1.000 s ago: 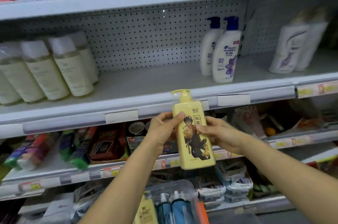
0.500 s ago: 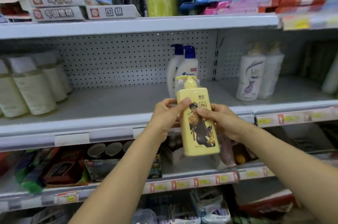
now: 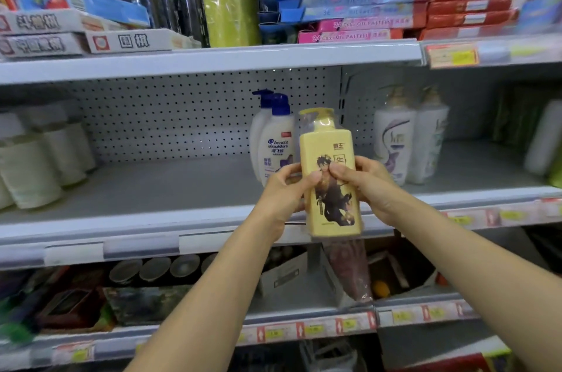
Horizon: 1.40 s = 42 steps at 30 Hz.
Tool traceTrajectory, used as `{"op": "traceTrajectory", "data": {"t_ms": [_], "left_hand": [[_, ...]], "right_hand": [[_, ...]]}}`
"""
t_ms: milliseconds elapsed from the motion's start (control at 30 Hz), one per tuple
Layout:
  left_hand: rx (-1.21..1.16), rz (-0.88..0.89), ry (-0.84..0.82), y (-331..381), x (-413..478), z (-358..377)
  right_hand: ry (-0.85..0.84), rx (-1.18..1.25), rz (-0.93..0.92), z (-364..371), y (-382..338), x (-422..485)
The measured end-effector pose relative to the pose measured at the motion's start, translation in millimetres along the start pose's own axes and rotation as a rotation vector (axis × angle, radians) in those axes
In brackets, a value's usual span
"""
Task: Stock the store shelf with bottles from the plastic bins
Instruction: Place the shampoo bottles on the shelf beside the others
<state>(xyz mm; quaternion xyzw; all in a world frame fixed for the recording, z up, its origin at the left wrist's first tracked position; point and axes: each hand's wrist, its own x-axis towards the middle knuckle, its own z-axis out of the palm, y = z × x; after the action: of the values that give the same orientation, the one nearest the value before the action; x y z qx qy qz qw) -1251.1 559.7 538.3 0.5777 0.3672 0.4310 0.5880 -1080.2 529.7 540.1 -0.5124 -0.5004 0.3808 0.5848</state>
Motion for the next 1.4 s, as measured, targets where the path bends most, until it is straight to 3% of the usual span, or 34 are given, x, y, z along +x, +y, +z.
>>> {"op": "traceTrajectory", "data": {"t_ms": [200,433,1033,1400], "left_hand": [[0.054,0.067,0.04,-6.1,14.3,12.6],[0.127,0.051,0.074,-18.4,24.6,19.4],[0.242,-0.081,0.106,-25.3,46.7,39.9],[0.222,-0.088,0.137,-25.2,51.7,42.5]], "right_hand": [[0.091,0.004,-0.065,-6.6,-2.3,28.3],[0.076,-0.13,-0.127,-10.8,2.9,50.3],[0.007,-0.229,0.019,-15.3,17.0,95.6],[0.113,-0.315,0.044,-7.6,24.0,101.7]]}}
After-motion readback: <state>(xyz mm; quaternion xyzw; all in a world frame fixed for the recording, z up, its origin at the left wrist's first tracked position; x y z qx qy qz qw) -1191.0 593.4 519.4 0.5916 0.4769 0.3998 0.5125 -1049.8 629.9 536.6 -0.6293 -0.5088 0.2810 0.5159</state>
